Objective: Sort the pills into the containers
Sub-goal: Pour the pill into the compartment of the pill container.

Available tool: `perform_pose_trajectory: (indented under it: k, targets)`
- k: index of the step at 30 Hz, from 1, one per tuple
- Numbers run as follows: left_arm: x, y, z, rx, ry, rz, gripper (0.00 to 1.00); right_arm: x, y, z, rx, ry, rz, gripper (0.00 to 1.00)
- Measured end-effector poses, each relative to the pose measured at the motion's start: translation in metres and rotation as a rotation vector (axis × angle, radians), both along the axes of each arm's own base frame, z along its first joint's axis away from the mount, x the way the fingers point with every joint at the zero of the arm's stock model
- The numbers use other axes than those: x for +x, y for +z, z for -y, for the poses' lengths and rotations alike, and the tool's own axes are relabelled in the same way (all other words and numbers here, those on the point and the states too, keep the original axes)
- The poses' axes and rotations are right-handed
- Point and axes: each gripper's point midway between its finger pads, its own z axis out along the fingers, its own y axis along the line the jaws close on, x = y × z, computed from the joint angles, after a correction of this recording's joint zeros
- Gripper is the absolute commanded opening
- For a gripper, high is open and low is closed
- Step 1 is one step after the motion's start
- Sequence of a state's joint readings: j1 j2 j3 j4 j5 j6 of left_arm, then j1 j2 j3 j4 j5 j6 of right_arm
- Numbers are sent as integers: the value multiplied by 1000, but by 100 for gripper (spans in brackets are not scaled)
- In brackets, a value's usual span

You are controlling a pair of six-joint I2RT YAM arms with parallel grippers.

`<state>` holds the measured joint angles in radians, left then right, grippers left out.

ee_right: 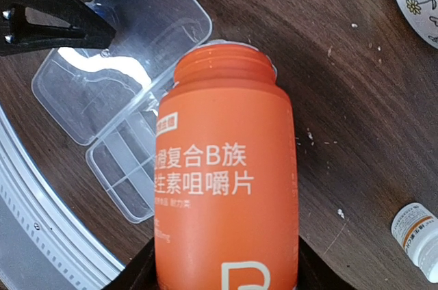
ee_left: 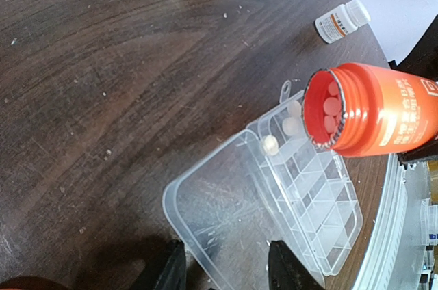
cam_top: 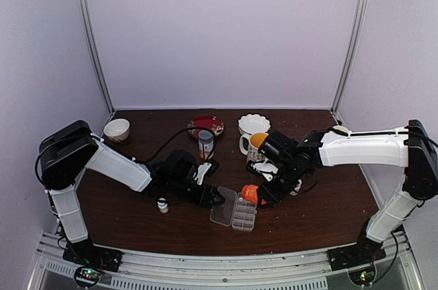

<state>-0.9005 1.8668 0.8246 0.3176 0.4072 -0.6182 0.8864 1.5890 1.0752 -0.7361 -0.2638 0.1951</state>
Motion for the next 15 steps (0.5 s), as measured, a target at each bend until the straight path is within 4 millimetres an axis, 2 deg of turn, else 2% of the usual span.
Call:
perform_pose_trajectory:
  k: [3,5,15]
  targets:
    - [0,0,0,0,0,0,35,-1,-1,3,-20,4,-6,1]
    - [0,-1,0,2,-1,0,33,-1,0,1,1,3,0,1]
    - [-2,-3,0,8,-7,-3,31,-1,4,-3,10,5,-6,0]
